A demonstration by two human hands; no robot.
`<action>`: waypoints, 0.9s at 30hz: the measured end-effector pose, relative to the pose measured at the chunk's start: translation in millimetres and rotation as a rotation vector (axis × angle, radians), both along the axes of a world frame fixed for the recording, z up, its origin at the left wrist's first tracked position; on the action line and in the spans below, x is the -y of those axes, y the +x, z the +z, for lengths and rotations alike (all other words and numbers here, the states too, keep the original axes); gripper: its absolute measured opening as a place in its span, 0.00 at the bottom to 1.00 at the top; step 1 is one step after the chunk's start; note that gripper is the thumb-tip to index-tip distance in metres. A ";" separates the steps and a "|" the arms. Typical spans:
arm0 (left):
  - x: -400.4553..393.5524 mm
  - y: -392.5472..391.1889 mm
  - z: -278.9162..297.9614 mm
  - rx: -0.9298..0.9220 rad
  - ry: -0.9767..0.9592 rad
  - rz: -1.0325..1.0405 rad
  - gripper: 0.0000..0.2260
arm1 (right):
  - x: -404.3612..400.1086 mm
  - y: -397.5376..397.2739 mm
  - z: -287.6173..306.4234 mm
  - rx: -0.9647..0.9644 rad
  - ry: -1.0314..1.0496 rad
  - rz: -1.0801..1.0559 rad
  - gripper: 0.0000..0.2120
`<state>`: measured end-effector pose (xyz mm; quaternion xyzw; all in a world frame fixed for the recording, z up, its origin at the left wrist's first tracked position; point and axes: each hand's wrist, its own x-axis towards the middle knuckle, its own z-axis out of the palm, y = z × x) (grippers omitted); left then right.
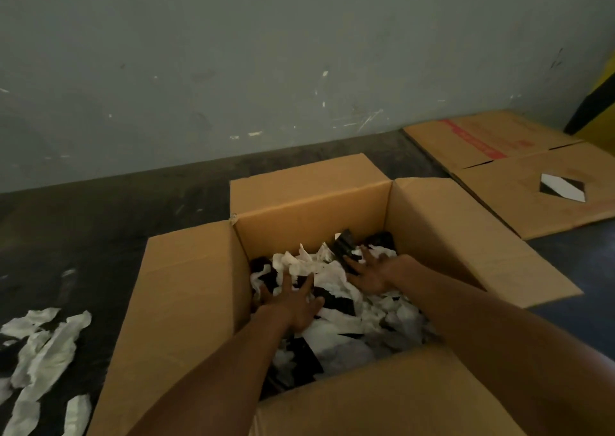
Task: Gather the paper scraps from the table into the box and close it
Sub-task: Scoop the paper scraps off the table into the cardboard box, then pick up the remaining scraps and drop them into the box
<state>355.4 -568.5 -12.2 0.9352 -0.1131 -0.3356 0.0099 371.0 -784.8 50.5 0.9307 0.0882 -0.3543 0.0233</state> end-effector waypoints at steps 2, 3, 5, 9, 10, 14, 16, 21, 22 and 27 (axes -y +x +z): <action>0.4 0.9 -9.7 0.009 0.042 -0.029 0.47 | -3.6 -2.1 -1.6 -0.006 -0.015 0.014 0.26; 1.7 -0.9 -5.1 0.014 0.038 -0.024 0.47 | -5.0 -4.3 0.7 -0.002 -0.006 0.023 0.26; 3.2 -6.0 13.1 0.043 -0.006 0.032 0.41 | -7.0 -8.8 10.6 -0.024 0.005 0.047 0.26; 1.9 -11.9 58.6 0.115 -0.108 0.061 0.25 | -0.9 -4.1 31.5 -0.054 0.125 -0.148 0.30; 0.6 -13.6 70.0 0.125 -0.123 0.070 0.24 | -0.9 -3.5 39.4 -0.030 0.158 -0.167 0.30; -3.5 -33.6 117.9 0.331 -0.151 0.073 0.20 | -10.6 -15.5 77.0 0.176 0.285 -0.185 0.27; -8.7 -48.4 141.1 0.502 -0.176 0.048 0.18 | -17.6 -24.5 89.6 0.306 0.282 -0.169 0.28; -50.1 -89.9 170.9 0.770 -0.211 0.064 0.21 | -66.9 -64.4 114.2 0.521 0.240 -0.146 0.30; -63.1 -100.7 175.6 0.780 -0.204 0.074 0.23 | -80.1 -75.3 117.9 0.551 0.245 -0.135 0.30; -144.4 -165.5 192.6 0.769 -0.142 0.112 0.27 | -152.6 -134.3 123.8 0.617 0.273 -0.112 0.30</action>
